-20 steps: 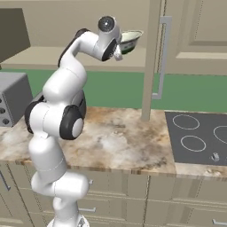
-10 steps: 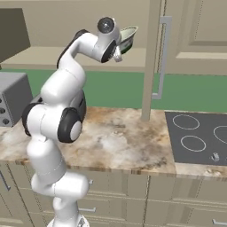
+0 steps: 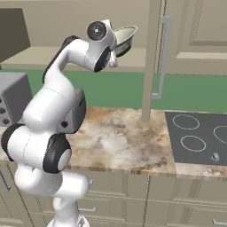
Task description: Move the bowls from the cabinet to the plates on the dining table.
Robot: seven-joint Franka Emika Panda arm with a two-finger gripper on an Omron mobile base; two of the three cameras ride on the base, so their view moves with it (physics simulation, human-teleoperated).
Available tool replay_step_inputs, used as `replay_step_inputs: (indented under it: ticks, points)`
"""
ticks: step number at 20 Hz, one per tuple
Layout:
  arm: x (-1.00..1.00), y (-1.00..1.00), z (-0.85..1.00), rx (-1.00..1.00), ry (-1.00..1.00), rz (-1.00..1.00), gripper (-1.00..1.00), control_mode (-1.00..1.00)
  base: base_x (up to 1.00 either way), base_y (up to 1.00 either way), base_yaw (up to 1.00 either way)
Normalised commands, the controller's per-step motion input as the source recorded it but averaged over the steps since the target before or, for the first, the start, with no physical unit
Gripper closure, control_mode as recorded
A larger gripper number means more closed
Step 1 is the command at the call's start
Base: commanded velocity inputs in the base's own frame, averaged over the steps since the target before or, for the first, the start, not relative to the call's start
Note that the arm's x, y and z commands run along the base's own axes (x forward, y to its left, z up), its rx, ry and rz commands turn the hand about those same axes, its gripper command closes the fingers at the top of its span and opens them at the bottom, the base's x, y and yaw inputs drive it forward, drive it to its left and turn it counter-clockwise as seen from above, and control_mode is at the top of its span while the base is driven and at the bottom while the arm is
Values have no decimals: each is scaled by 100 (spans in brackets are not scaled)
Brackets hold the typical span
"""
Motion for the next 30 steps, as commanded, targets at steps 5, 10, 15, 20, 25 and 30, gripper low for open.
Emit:
replay_step_inputs:
  ticks: [5, 10, 15, 20, 25, 30]
  points:
    - [-100, 48, 0, 10, -1, -17, 100, -100, 0, 0, 0]
    - [-100, 61, 20, 16, 1, -18, 100, -100, 0, 0, 0]
    - [-100, 37, 25, 25, 1, -14, 100, -100, 0, 0, 0]
    - [-100, 40, 1, 19, 7, -11, 100, -100, 0, 0, 0]
    - [-98, 39, -1, 18, 12, -2, 100, -100, 0, 0, 0]
    - [-84, 10, -25, 11, 5, 2, 100, -100, 0, 0, 0]
